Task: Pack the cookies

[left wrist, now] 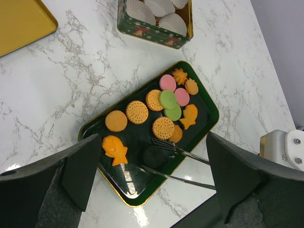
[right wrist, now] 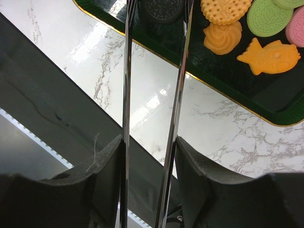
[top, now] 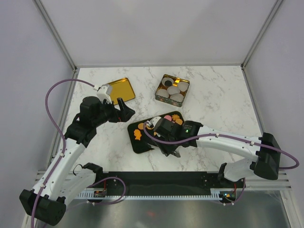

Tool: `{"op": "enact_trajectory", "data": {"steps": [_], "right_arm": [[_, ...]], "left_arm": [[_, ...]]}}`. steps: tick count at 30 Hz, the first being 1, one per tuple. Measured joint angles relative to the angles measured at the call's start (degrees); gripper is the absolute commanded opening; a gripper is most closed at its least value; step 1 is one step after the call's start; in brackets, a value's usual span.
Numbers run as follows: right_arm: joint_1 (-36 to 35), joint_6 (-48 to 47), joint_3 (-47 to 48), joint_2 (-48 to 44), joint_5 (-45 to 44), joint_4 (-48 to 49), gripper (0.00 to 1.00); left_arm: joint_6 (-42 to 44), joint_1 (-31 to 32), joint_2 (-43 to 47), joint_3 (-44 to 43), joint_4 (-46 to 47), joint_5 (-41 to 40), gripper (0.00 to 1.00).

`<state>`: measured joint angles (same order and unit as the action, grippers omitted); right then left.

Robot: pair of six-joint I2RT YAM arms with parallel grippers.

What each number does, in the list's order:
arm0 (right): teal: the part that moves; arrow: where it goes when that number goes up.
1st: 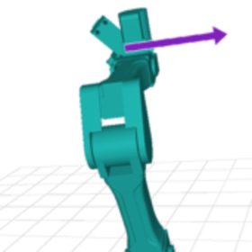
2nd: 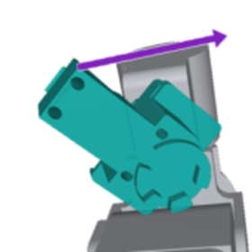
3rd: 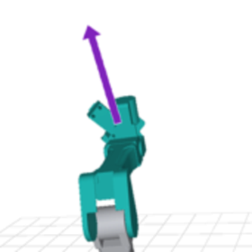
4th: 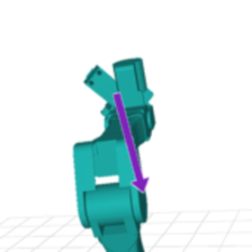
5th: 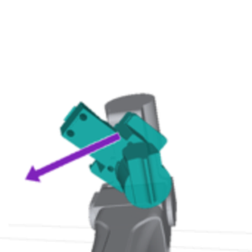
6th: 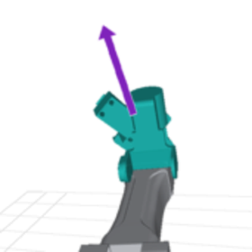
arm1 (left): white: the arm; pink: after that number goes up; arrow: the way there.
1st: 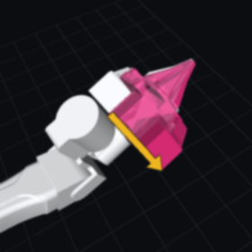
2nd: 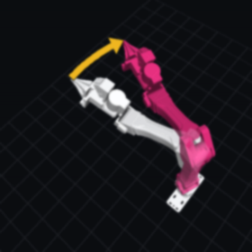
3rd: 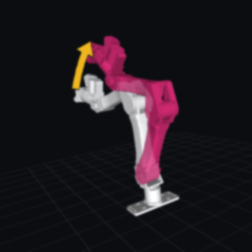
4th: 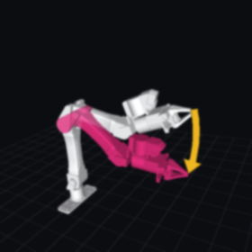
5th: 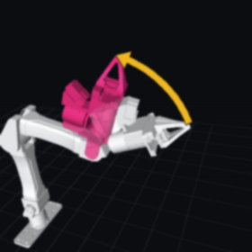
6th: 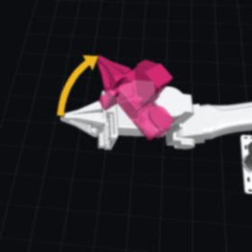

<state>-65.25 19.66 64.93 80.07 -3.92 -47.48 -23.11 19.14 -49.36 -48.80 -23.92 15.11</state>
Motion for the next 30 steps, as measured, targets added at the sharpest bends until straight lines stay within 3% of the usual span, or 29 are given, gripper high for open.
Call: {"op": "enact_trajectory", "data": {"steps": [9,19,23,30], "right_arm": [[-0.17,0.04,0.83,0.26,-1.97,-1.03,0.28],[1.11,-0.09,6.75,0.37,-5.86,-1.77,0.27],[6.23,-0.76,10.19,1.64,-8.26,-1.86,0.27],[21.44,-1.51,18.40,8.11,-14.62,1.11,0.28]], "left_arm": [[0.00,0.02,0.00,0.00,0.00,0.02,0.99],[0.02,0.02,0.02,0.00,0.00,0.00,0.99],[0.00,0.00,0.02,0.00,0.00,0.00,0.99],[0.02,0.00,0.02,0.00,-0.02,-0.02,0.98]]}}
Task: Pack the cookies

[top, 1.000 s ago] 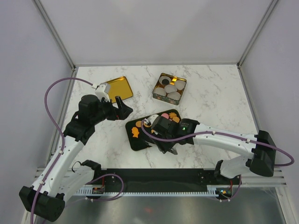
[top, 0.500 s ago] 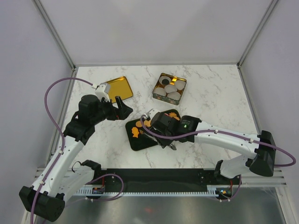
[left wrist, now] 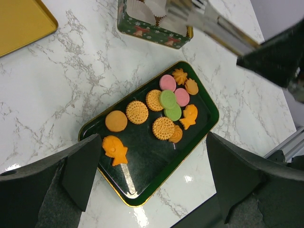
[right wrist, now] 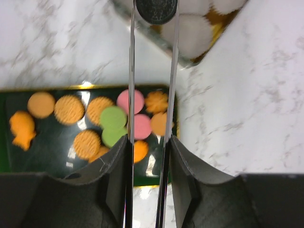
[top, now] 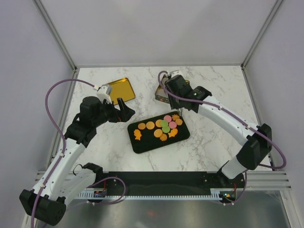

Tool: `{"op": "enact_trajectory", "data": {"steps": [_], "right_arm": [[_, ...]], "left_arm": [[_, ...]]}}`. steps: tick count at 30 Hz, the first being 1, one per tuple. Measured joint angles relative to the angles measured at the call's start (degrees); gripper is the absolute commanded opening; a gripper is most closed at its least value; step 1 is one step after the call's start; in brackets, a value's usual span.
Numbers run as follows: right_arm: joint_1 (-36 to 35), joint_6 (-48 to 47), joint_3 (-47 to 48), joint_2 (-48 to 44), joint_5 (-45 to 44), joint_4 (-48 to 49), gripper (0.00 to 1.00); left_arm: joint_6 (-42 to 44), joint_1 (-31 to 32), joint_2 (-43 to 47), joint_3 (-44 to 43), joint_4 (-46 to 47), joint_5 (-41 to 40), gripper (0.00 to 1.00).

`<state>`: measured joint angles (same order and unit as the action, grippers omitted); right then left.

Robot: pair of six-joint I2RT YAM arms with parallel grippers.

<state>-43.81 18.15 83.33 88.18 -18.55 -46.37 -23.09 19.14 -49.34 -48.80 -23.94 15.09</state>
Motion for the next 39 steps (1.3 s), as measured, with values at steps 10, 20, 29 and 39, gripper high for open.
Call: {"op": "enact_trajectory", "data": {"steps": [10,20,29,39], "right_arm": [[16.98,-0.15,8.83,15.28,-3.13,6.84,0.28],[19.28,-0.57,11.76,20.26,-0.87,8.52,0.27],[19.23,-0.87,9.29,18.45,0.83,9.55,0.27],[19.23,-0.98,5.66,17.05,1.92,9.79,0.29]], "left_arm": [[0.00,0.00,0.55,0.00,0.00,-0.04,0.99],[0.00,0.00,0.76,0.00,0.02,-0.07,0.99],[0.00,0.02,0.74,0.00,0.02,-0.07,0.99],[0.00,0.00,0.74,0.00,0.02,-0.07,0.99]]}}
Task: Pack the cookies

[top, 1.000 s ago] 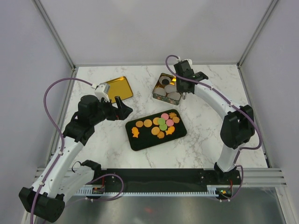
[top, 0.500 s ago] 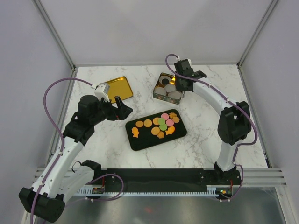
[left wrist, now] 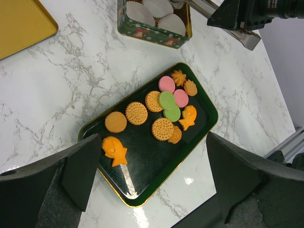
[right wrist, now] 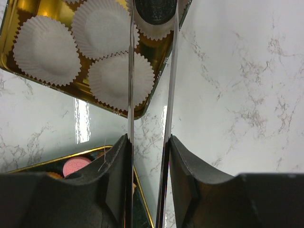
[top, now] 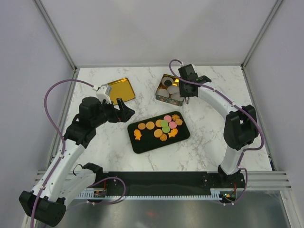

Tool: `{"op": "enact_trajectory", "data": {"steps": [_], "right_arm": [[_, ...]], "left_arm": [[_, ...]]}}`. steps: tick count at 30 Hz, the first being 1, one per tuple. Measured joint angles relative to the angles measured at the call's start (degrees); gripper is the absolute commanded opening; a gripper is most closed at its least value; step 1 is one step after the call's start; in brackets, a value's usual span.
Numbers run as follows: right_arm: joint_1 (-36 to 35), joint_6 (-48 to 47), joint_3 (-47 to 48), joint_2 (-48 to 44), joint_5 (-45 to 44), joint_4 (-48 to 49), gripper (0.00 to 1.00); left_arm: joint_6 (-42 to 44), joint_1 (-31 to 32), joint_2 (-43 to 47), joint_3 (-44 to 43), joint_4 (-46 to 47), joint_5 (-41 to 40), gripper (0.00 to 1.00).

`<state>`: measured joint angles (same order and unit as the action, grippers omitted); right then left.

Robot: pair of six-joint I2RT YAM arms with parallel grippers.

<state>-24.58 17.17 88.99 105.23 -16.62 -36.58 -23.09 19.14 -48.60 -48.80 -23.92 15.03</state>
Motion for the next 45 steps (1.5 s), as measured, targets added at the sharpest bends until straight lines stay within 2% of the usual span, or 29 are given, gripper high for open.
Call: {"op": "enact_trajectory", "data": {"steps": [8,19,45], "right_arm": [[0.00,-0.02,-0.90,-0.92,0.24,0.02,0.41],[0.00,-0.09,-0.90,-0.94,0.26,0.00,0.49],[0.00,-0.52,-0.90,-1.03,0.37,-0.02,0.51]], "left_arm": [[-0.02,0.02,-0.04,0.00,0.00,0.02,0.99],[0.00,0.02,-0.04,0.00,0.00,0.02,0.98],[0.00,0.02,-0.04,0.00,0.00,0.02,0.99]]}}
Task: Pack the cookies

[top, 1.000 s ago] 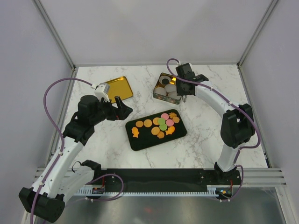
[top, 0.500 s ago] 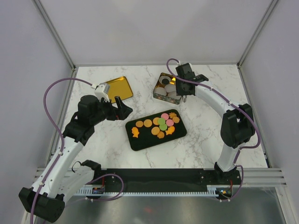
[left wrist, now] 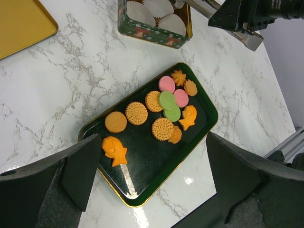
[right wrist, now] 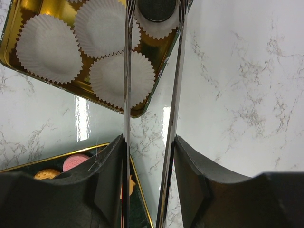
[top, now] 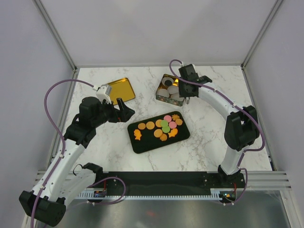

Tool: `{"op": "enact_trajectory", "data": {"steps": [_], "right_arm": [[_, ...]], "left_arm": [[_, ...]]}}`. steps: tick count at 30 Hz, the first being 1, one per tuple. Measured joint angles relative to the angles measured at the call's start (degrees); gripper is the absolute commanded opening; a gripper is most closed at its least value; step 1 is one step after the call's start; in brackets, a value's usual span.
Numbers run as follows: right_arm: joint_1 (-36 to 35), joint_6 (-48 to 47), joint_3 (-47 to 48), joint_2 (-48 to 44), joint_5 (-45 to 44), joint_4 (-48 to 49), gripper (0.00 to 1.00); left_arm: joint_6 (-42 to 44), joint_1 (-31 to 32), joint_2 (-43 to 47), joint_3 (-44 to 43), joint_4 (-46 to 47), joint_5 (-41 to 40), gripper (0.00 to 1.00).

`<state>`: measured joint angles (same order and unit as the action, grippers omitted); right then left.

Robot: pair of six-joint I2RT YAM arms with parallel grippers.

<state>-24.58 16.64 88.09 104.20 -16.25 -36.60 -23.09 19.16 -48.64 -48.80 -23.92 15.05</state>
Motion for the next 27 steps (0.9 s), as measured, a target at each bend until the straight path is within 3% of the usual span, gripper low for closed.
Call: {"op": "enact_trajectory", "data": {"steps": [8,17,23,27], "right_arm": [[-2.40,-0.22,0.09,-3.10,0.13,-0.90,0.49],[-23.15,-1.03,-7.93,-15.47,1.07,-1.31,0.49],[-29.40,-0.74,-17.14,-22.51,3.72,-5.53,0.49],[-32.15,-0.15,-18.43,-24.81,4.50,-8.76,0.49]], "left_arm": [[0.00,0.00,0.00,0.00,0.00,-0.02,0.99],[0.00,-0.02,0.00,0.00,0.00,-0.02,0.99],[0.00,-0.02,0.00,0.00,0.00,0.00,0.99],[0.00,-0.02,0.00,0.00,0.00,0.02,0.99]]}}
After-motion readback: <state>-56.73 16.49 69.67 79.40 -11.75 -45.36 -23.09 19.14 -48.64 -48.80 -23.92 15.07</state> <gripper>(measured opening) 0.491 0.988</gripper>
